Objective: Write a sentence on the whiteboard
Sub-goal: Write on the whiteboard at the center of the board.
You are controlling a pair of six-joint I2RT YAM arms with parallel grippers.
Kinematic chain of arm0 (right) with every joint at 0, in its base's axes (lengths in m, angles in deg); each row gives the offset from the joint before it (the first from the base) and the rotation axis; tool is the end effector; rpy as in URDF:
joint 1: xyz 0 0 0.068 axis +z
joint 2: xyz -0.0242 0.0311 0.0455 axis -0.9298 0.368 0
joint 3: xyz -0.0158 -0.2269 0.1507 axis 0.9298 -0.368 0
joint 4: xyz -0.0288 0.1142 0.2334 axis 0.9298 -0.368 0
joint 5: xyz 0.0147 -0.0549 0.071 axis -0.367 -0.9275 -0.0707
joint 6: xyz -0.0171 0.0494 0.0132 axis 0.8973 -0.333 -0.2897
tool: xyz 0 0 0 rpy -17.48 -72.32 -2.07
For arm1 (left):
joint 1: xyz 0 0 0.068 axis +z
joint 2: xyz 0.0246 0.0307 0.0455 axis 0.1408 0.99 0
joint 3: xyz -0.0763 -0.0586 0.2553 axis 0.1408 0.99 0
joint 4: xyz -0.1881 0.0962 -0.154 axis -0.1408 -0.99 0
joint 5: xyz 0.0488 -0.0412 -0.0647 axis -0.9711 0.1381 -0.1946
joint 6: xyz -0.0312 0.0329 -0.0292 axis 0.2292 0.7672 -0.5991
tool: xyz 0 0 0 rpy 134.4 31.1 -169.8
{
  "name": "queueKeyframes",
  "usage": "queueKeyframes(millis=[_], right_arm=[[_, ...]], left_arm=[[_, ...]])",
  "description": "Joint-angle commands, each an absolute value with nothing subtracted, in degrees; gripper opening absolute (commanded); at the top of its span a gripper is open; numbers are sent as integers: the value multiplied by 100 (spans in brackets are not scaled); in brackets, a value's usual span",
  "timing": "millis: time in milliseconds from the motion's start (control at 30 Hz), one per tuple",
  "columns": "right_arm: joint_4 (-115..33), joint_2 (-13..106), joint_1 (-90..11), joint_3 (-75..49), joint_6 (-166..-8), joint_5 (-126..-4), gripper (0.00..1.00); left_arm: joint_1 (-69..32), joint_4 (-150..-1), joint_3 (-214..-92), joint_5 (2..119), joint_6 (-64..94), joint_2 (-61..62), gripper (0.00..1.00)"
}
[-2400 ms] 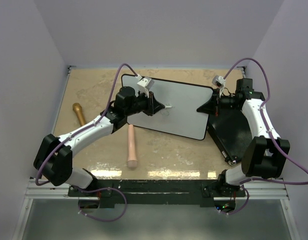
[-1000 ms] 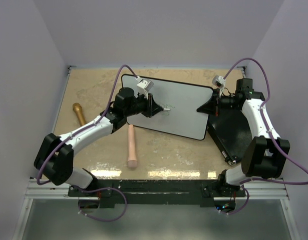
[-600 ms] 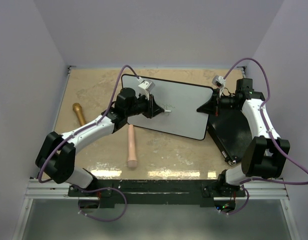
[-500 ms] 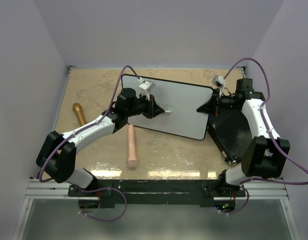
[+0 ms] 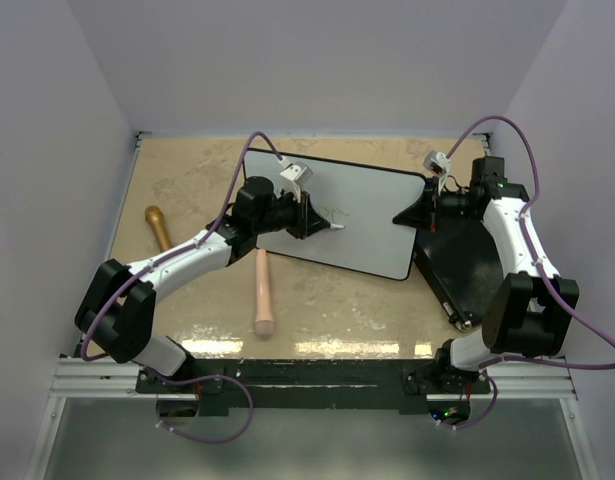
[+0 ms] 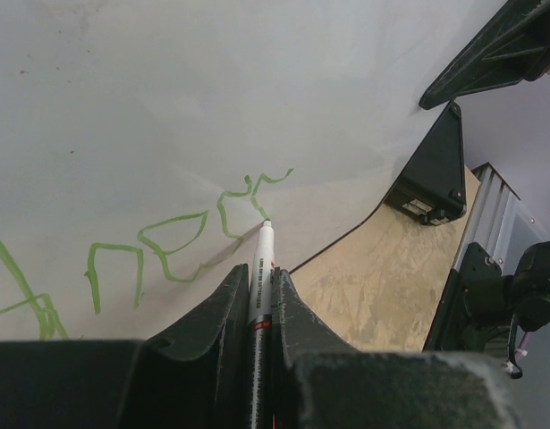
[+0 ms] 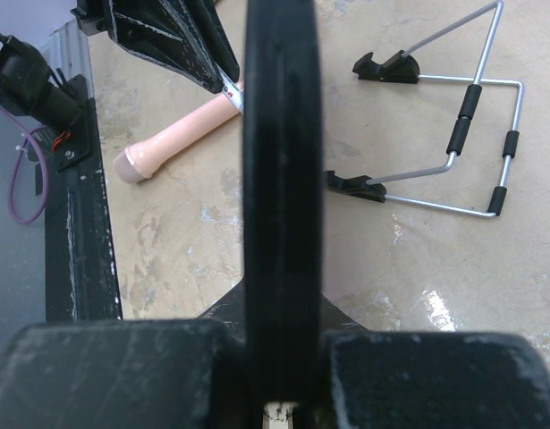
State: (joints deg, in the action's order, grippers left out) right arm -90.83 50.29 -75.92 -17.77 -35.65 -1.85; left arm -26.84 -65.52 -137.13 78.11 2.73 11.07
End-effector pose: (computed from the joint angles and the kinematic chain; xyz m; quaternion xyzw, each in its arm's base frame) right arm 0.2880 -0.0039 0.2977 -0.3728 0.7116 0.4329 0.4090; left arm 0.2746 -0.2107 0.2729 0.2095 0.7727 -0.4361 0.4110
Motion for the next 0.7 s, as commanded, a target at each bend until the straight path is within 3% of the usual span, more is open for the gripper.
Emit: queueKeyframes(millis=[0,667], right_arm=[[-9142,4930,-7562,-1679,-3415,-447,0],[-9151,4913,-7553,-1670,-3398,-447,0]], left_arm=[[-2671,-6496,-13794,7652,387,1169,0],[-2662,-6892,-13900,7450,598,1099,0]])
